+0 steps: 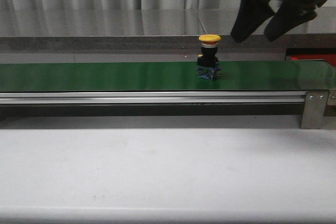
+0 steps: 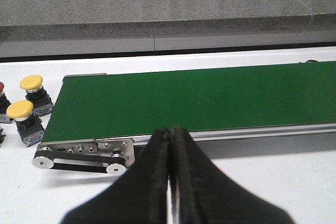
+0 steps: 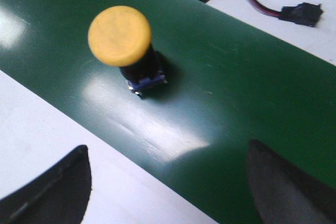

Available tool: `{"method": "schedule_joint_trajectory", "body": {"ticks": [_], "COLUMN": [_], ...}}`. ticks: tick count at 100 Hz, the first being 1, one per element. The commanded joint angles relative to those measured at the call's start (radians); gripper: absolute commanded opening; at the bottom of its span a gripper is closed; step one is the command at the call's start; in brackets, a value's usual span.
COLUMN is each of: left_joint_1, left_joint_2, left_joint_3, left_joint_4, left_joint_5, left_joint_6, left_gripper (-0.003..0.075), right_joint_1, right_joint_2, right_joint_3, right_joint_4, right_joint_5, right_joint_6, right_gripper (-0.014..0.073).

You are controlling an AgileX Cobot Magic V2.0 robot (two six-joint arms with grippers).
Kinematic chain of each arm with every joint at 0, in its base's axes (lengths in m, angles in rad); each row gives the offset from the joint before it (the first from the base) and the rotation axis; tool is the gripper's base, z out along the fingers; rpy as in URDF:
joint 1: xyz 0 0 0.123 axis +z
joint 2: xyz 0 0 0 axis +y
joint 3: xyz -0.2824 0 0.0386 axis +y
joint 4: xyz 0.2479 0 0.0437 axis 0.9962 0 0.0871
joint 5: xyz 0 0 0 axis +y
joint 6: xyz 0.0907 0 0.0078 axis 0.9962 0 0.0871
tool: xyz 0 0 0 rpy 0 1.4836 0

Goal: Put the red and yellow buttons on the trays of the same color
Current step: 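Grasp the arriving yellow button off the belt with the right gripper, then carry the yellow button into the yellow tray and release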

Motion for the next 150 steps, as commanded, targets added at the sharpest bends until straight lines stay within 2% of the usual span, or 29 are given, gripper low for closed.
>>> {"method": "schedule_joint_trajectory", "body": {"ticks": [1, 48, 58, 77, 82, 95, 111, 127, 150], "left_joint_1": [-0.008, -0.008, -0.008, -0.008, -0.008, -0.008, -0.008, -0.008, -0.008], "left_joint_2": [0.000, 0.000, 0.000, 0.000, 0.000, 0.000, 0.000, 0.000, 0.000], "left_joint_3": [-0.027, -0.027, -0.027, -0.027, -0.027, -0.027, -0.027, -0.027, -0.027], "left_joint_4": [-0.016, -0.016, -0.016, -0.016, -0.016, -0.016, -0.016, -0.016, -0.016], "left_joint_5": [-0.078, -0.078, -0.078, -0.078, -0.078, -0.078, -0.078, -0.078, -0.078], "left_joint_6": [-0.004, -0.004, -0.004, -0.004, -0.004, -0.004, -0.004, -0.004, -0.004], "left_gripper": [-0.0019, -0.0019, -0.0019, -0.0019, -0.0019, -0.0019, -0.0019, -0.0019, -0.0019], "right_joint_1": [0.027, 0.052, 0.052, 0.052, 0.049, 0.034, -0.040, -0.175, -0.414], "right_joint_2": [-0.006, 0.155, 0.169, 0.172, 0.165, 0.127, 0.031, -0.067, -0.231], "right_joint_3": [-0.063, -0.248, -0.254, -0.254, -0.254, -0.254, -0.254, -0.241, -0.045], "right_joint_4": [0.018, -0.002, -0.003, -0.002, -0.008, -0.053, -0.073, -0.073, -0.073], "right_joint_5": [-0.047, -0.083, -0.084, -0.066, -0.061, -0.046, 0.022, 0.114, 0.081], "right_joint_6": [-0.016, -0.016, -0.016, -0.016, -0.016, -0.010, 0.012, 0.078, 0.121], "right_gripper": [0.0594, 0.0583, 0.0486, 0.0190, 0.0155, 0.0155, 0.0155, 0.0155, 0.0155]}}
